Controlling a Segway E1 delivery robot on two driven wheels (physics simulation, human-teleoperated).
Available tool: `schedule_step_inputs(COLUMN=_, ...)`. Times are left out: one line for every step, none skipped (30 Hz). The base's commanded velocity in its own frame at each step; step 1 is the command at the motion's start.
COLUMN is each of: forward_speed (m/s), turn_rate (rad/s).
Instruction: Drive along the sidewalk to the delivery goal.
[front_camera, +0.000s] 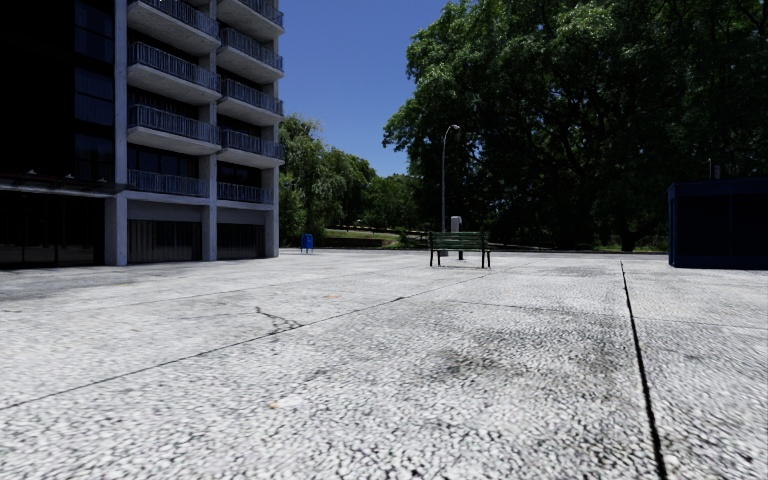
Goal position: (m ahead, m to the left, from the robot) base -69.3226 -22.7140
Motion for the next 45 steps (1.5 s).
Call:
schedule_step_inputs(forward_speed=0.0, turn_rate=0.0)
schedule_step_inputs(forward_speed=0.0, turn_rate=0.0)
schedule_step_inputs(forward_speed=0.0, turn_rate=0.0)
schedule_step_inputs(forward_speed=0.0, turn_rate=0.0)
schedule_step_inputs(forward_speed=0.0, turn_rate=0.0)
schedule_step_inputs(forward_speed=0.0, turn_rate=0.0)
schedule_step_inputs(forward_speed=0.0, turn_rate=0.0)
schedule_step_inputs(forward_speed=0.0, turn_rate=0.0)
schedule_step_inputs(forward_speed=0.0, turn_rate=0.0)
schedule_step_inputs(forward_speed=0.0, turn_rate=0.0)
schedule_step_inputs(forward_speed=0.0, turn_rate=0.0)
schedule_step_inputs(forward_speed=0.0, turn_rate=0.0)
schedule_step_inputs(forward_speed=0.0, turn_rate=0.0)
schedule_step_inputs(forward_speed=0.0, turn_rate=0.0)
schedule_step_inputs(forward_speed=0.0, turn_rate=0.0)
schedule_step_inputs(forward_speed=0.0, turn_rate=0.0)
schedule_step_inputs(forward_speed=0.0, turn_rate=0.0)
schedule_step_inputs(forward_speed=0.0, turn_rate=0.0)
schedule_step_inputs(forward_speed=0.0, turn_rate=0.0)
schedule_step_inputs(forward_speed=0.0, turn_rate=0.0)
schedule_step_inputs(forward_speed=0.0, turn_rate=0.0)
schedule_step_inputs(forward_speed=0.0, turn_rate=0.0)
schedule_step_inputs(forward_speed=0.0, turn_rate=0.0)
schedule_step_inputs(forward_speed=0.0, turn_rate=0.0)
schedule_step_inputs(forward_speed=0.0, turn_rate=0.0)
schedule_step_inputs(forward_speed=0.0, turn_rate=0.0)
schedule_step_inputs(forward_speed=0.0, turn_rate=0.0)
schedule_step_inputs(forward_speed=0.0, turn_rate=0.0)
schedule_step_inputs(forward_speed=0.0, turn_rate=0.0)
schedule_step_inputs(forward_speed=0.0, turn_rate=0.0)
schedule_step_inputs(forward_speed=1.85, turn_rate=0.0)
schedule_step_inputs(forward_speed=2.0, turn_rate=0.0)
schedule_step_inputs(forward_speed=2.0, turn_rate=0.0)
schedule_step_inputs(forward_speed=2.0, turn_rate=0.0)
schedule_step_inputs(forward_speed=2.0, turn_rate=-0.24)
schedule_step_inputs(forward_speed=2.0, turn_rate=-0.35)
schedule_step_inputs(forward_speed=2.0, turn_rate=-0.35)
schedule_step_inputs(forward_speed=2.0, turn_rate=-0.38)
schedule_step_inputs(forward_speed=2.0, turn_rate=-0.39)
schedule_step_inputs(forward_speed=2.0, turn_rate=-0.39)
schedule_step_inputs(forward_speed=2.0, turn_rate=-0.39)
schedule_step_inputs(forward_speed=2.0, turn_rate=-0.39)
schedule_step_inputs(forward_speed=2.0, turn_rate=-0.39)
schedule_step_inputs(forward_speed=2.0, turn_rate=-0.39)
schedule_step_inputs(forward_speed=2.0, turn_rate=-0.39)
